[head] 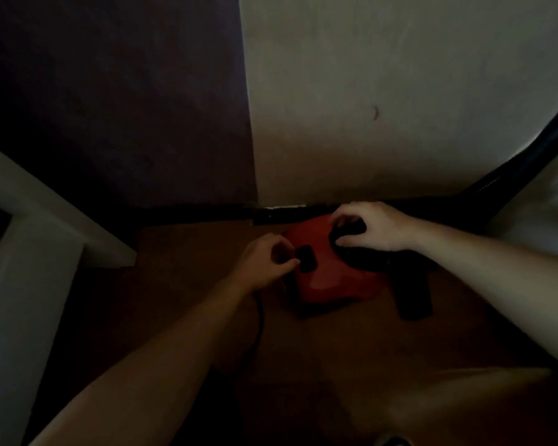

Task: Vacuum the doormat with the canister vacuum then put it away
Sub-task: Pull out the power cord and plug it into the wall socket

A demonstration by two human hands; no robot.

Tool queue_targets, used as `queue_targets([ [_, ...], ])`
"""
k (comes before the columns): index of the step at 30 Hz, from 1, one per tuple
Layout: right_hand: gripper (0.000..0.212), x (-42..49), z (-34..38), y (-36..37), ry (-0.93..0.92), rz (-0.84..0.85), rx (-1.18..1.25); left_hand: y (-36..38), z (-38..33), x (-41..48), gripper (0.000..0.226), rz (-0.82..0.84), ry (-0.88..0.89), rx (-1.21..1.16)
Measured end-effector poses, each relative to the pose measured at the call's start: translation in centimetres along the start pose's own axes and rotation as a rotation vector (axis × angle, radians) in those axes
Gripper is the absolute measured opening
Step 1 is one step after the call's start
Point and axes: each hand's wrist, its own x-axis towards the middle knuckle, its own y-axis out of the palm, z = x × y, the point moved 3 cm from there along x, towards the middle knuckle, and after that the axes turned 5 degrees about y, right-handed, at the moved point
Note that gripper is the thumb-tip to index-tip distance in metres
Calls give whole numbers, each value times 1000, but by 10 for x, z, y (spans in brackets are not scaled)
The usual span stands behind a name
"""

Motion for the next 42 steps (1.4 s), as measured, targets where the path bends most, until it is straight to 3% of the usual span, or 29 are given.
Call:
queue_targets([
  [4, 38, 8, -4, 0, 5, 35, -130, 14, 14, 7, 37, -52, -17, 5],
  [8, 50, 11, -9, 8, -92, -89, -408, 20, 32, 11, 40, -30, -96, -48],
  [15, 55, 8, -17, 14, -168, -234, -295, 18, 39, 16, 38, 88, -43, 89],
  [22, 64, 10, -19, 20, -184, -303, -333, 15, 38, 10, 33, 125, 47, 230],
  [26, 48, 4, -10, 25, -214, -363, -421, 15, 34, 7, 22, 98, 55, 197],
  [29, 34, 1, 1, 38, -223, -411, -520, 20, 29, 4, 18, 230, 21, 140],
  [32, 31, 3, 5, 53, -206, -471, -654, 26, 30, -2, 19, 332, 25, 171],
  [36, 28, 6, 4, 57, -135, -479, -723, 36, 42, -18, 12, 438, -101, 120],
  [42, 28, 9, 3, 61, -111, -512, -743, 40, 72, -31, 19, 361, -283, 148],
])
